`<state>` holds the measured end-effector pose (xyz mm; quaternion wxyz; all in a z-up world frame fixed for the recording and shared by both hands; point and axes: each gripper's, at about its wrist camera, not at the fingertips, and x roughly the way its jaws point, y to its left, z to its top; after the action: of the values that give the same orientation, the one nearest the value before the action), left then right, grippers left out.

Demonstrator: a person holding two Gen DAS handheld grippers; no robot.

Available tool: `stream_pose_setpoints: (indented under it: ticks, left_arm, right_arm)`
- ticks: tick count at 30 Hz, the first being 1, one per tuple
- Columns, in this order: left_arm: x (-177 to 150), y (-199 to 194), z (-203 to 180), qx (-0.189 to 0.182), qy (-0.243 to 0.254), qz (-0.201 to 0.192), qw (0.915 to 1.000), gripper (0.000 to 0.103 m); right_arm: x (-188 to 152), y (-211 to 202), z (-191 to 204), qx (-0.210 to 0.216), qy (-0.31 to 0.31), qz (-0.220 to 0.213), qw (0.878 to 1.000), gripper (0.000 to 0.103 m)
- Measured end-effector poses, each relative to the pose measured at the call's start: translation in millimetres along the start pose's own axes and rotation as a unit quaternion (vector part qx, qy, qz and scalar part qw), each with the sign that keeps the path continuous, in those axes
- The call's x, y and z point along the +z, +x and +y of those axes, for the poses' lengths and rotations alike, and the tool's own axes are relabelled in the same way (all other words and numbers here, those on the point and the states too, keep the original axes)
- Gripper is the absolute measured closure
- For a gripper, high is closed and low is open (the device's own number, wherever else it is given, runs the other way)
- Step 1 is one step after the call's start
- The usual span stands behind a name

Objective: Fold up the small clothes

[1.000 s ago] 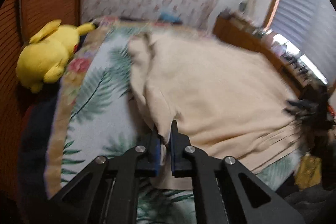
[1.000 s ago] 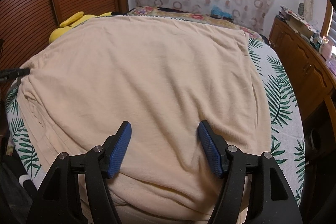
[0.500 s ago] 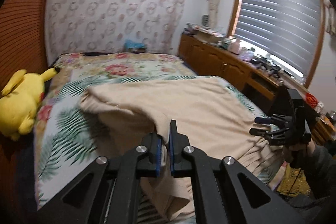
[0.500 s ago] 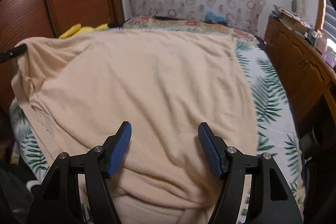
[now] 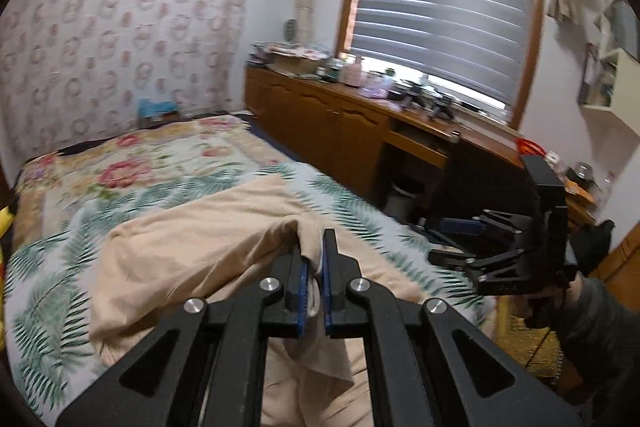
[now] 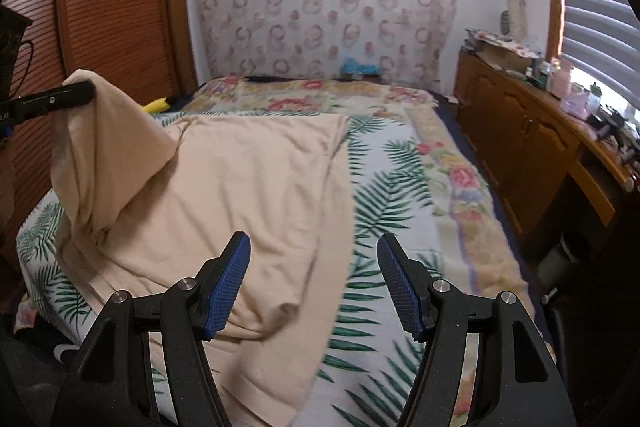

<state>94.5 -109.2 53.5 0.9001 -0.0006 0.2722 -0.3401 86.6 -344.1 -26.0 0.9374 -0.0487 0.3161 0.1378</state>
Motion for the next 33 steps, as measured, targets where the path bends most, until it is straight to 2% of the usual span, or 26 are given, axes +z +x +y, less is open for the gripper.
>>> stream_pose_setpoints:
  ticks: [3,5,7,9,10,12,19,24,33]
  left_arm:
    - [8,9,-23,-0.024,0.012,0.016,0.9995,0.101]
    - [7,18,-30,-0.022,0.019,0.037,0.9989,0.098]
    - [4,22,-29,-0.023,0.027,0.050,0.9981,0.084]
    - [1,22,-27,-0.014,0.027,0.050,0.9983,0.063]
    - [-1,19,-23,-0.002,0.025,0.048,0.9985,0.061]
    - [-4,14,-18,0.012,0.018,0.042,0.9989,0.049]
    - [-22,-12,25,0.081,-0.002,0.024,0.9964,0.049]
    - [-41,-35,61,0.147,-0.026,0.020,0.9885,0.049]
    - [-73,-63,108,0.191,-0.066,0.017,0.9791,0.049]
  right_arm:
    - [1,-7,-6,-0.005,0.006,-0.009,1.000,0.035]
    - [3,-9,-10,-0.003,0.011,-0.012,1.000,0.035]
    - [1,-10,-10,-0.003,0.011,-0.012,1.000,0.036]
    - [0,-11,-11,-0.002,0.010,-0.010,1.000,0.036]
    - [0,-11,-11,-0.002,0.009,-0.008,1.000,0.036]
    - [0,-10,-10,-0.001,0.008,-0.005,1.000,0.036]
    - [2,-2,4,0.009,-0.002,0.001,1.000,0.036]
    - [15,17,18,0.024,-0.019,0.004,1.000,0.035]
    - [45,58,69,0.072,-0.058,0.014,0.996,0.035]
